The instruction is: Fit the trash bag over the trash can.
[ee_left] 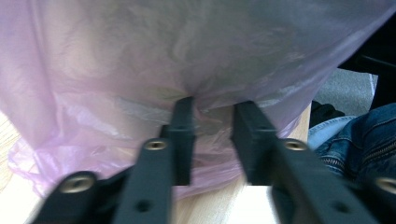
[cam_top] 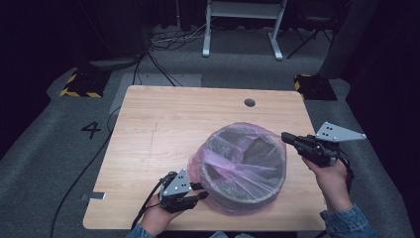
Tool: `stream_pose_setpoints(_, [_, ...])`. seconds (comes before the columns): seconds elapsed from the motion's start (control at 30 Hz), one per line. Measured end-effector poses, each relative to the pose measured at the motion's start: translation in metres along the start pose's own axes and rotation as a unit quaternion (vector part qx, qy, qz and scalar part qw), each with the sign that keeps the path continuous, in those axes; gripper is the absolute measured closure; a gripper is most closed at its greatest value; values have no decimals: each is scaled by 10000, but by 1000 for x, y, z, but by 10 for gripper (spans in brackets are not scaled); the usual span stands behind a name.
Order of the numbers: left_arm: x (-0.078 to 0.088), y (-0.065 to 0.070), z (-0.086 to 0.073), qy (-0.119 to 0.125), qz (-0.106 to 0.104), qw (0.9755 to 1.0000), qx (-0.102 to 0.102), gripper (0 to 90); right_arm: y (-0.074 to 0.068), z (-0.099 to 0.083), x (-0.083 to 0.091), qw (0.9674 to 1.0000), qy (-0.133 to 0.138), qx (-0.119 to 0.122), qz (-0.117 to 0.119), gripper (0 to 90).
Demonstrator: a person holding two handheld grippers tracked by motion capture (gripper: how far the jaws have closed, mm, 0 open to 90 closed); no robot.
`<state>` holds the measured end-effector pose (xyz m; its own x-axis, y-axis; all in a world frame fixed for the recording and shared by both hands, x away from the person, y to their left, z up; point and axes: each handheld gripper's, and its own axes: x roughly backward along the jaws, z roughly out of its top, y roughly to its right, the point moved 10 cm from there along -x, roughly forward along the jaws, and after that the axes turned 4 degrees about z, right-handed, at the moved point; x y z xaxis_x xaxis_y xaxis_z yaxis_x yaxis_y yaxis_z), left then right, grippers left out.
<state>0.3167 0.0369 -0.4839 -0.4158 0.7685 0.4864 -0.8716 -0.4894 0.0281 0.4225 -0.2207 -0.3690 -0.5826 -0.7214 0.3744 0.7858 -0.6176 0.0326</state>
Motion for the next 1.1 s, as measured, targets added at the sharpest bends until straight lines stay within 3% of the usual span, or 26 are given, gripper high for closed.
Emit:
stream_pose_setpoints(0.1, [1, -7, 1, 77, 178, 9998, 79, 898, 8, -9, -8, 9997, -161, -192, 15, 900])
stream_pose_setpoints(0.23, [-3, -17, -1, 27, 369, 9993, 92, 900, 8, -30, -19, 9983, -397, -393, 179, 900])
stream_pose_setpoints(0.47, [-20, -29, -21, -437, 499, 9978, -27, 900, -14, -72, -16, 9953, -672, -555, 426, 900])
stream_pose_setpoints(0.63, [-34, -38, -40, -921, 647, 9936, -60, 900, -22, -86, 0, 9953, -666, -571, 419, 882])
stream_pose_setpoints(0.7, [-29, -39, -39, -796, 643, 9947, 114, 900, -24, -88, 4, 9949, -637, -610, 492, 799])
stream_pose_setpoints(0.77, [-17, -34, -30, -433, 416, 9979, 229, 872, -24, -84, 11, 9968, -467, -492, 420, 680])
stream_pose_setpoints(0.83, [-3, -27, -22, -179, 314, 9987, 353, 620, -23, -80, 19, 9982, -335, -354, 345, 603])
stream_pose_setpoints(0.93, [18, -17, -7, 196, 377, 9985, 332, 494, -18, -76, 29, 9992, -263, -248, 170, 579])
stream_pose_setpoints(1.03, [35, -7, 12, 504, 492, 9975, 112, 475, -15, -75, 34, 9993, -289, -238, 67, 568])
stream_pose_setpoints(1.1, [36, -3, 21, 524, 508, 9973, 44, 462, -17, -75, 34, 9993, -296, -222, 101, 565])
